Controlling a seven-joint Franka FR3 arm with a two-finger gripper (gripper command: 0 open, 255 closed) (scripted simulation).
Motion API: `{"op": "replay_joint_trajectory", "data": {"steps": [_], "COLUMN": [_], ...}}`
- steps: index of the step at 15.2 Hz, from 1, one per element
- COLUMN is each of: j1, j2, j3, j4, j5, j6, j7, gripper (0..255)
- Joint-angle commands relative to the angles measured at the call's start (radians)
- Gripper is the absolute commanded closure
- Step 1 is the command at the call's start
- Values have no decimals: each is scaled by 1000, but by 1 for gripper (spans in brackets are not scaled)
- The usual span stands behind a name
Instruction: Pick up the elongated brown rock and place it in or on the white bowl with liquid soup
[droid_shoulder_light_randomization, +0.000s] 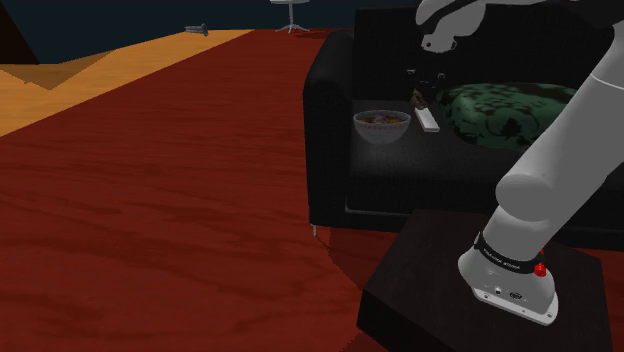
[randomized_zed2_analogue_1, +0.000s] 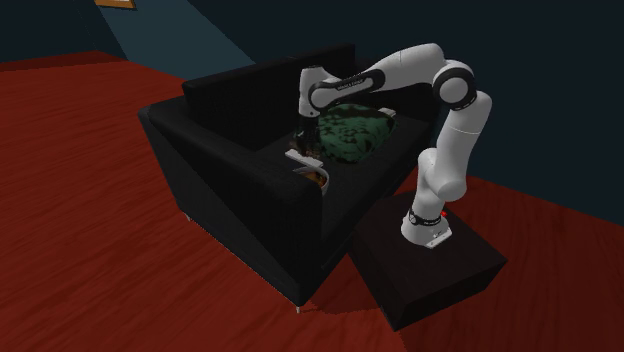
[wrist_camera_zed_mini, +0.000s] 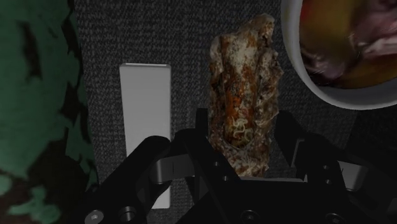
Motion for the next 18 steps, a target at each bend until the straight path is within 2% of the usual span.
{"op": "replay_joint_trajectory", "data": {"steps": [1, 12, 18], "j1": [1, 2, 60], "j2": [-7, -26, -113], "j3": [2, 5, 98], "j4": [19, 137, 37], "j5": [-4, -14, -34], "j6": [-26, -160, -130], "j7": [6, 25, 181], "gripper": [255, 255, 255]}}
